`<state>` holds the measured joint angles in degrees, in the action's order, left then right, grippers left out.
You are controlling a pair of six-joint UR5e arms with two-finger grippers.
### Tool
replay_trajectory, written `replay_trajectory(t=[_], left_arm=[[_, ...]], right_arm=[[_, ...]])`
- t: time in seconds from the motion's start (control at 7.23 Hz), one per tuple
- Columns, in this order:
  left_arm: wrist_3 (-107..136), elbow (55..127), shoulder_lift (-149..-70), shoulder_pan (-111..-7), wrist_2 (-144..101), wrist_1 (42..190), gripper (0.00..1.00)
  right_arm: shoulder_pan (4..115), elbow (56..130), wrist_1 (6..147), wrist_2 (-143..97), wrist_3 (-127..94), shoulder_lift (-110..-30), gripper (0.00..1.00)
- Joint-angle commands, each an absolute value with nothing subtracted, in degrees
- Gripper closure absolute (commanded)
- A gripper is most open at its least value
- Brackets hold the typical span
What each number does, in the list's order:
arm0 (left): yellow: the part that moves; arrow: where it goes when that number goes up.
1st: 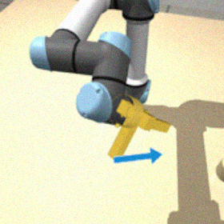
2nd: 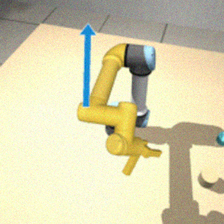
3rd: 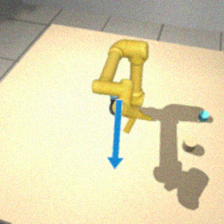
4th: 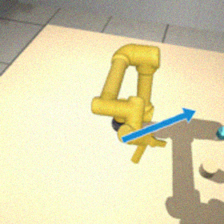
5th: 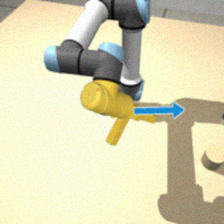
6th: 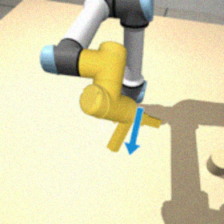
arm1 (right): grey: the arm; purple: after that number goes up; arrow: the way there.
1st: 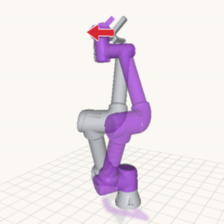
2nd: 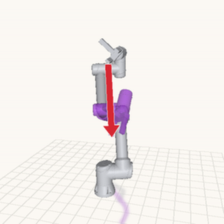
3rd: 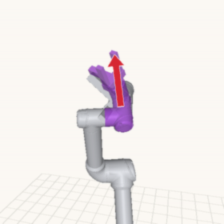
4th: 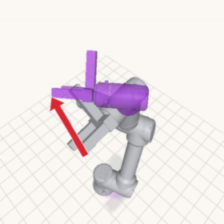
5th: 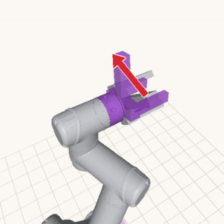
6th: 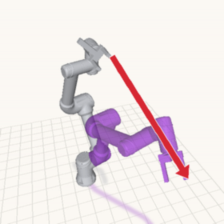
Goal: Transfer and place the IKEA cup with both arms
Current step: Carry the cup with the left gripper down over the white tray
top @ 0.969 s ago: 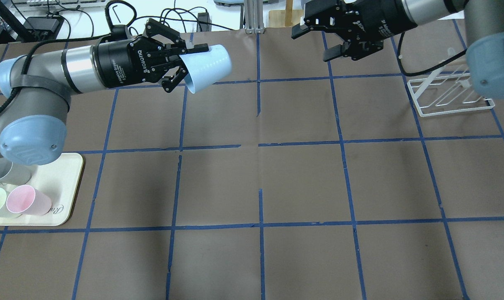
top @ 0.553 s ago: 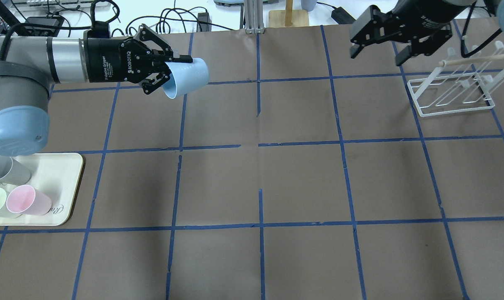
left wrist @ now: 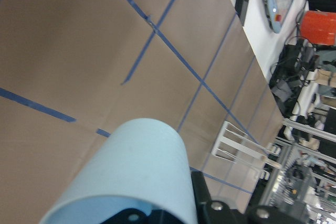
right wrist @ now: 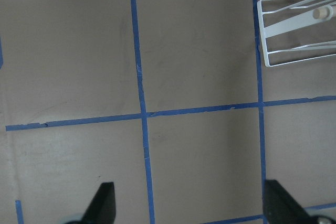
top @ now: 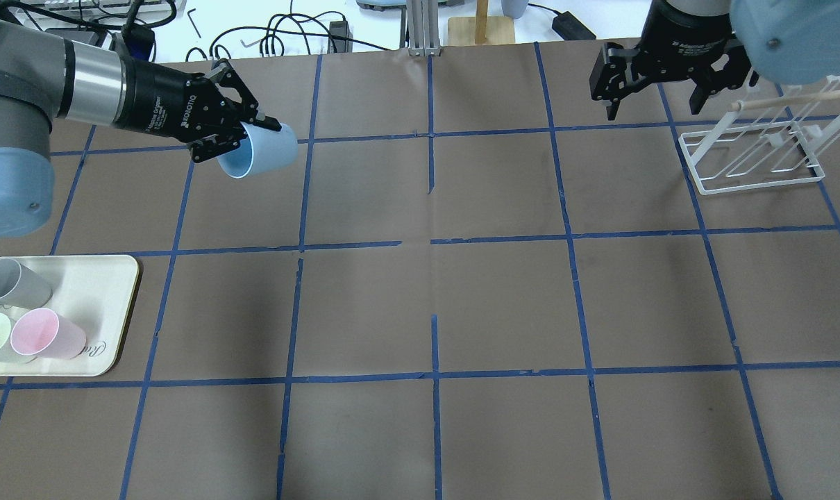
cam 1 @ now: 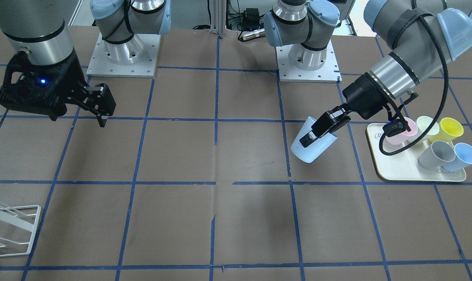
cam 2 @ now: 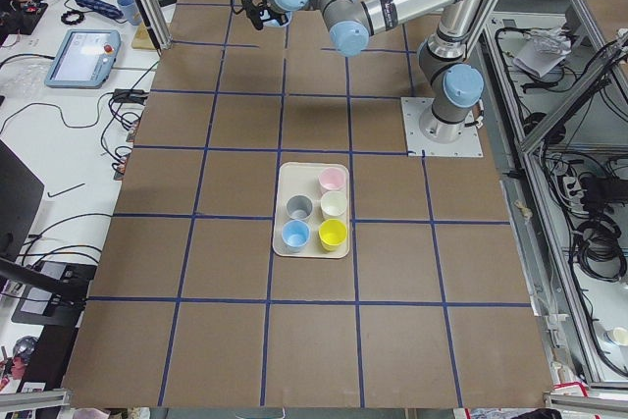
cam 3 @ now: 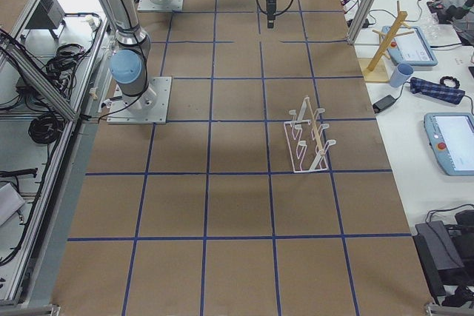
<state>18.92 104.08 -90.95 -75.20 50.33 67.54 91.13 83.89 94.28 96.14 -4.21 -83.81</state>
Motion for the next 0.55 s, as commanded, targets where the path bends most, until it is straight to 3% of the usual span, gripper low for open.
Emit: replay_trajectory(t=[0.0,0.42], left_arm=[[2.98,99.96,-89.83,-73.49,63.73,78.07,1.0],[-17.16,98.09,-91.22,-65.76,79.47,88.06,1.0]], right_arm=[[90.54,82.88,94.66,92.38,-2.82,-82.62,0.0],[89.03,82.88,94.13,90.11,-2.55,-82.79,0.0]])
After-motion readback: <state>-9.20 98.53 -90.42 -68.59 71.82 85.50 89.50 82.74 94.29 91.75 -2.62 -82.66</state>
